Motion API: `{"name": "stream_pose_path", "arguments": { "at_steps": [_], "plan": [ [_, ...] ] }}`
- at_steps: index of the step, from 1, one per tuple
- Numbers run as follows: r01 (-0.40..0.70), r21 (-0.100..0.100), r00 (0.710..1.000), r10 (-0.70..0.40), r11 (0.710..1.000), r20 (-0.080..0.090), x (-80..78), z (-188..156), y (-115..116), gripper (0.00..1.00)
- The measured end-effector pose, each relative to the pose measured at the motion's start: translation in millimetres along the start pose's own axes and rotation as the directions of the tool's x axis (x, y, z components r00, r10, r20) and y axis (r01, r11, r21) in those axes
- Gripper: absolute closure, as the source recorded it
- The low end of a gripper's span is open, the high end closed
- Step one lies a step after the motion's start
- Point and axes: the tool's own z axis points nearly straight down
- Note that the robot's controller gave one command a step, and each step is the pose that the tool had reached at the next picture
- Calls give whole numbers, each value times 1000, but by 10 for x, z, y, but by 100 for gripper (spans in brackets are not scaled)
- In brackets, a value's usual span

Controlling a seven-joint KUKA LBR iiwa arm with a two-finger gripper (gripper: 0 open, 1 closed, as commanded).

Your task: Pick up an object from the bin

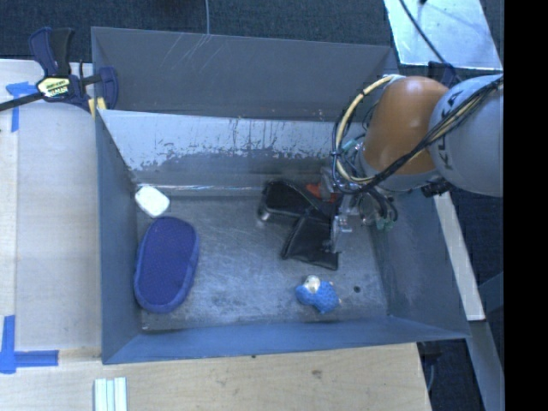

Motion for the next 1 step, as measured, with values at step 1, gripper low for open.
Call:
{"name": "stream_pose_path", "arguments": {
  "at_steps": [1],
  "plan": [
    [2,1,1000,-2,1000,9,-31,-71,-5,100]
  ]
}}
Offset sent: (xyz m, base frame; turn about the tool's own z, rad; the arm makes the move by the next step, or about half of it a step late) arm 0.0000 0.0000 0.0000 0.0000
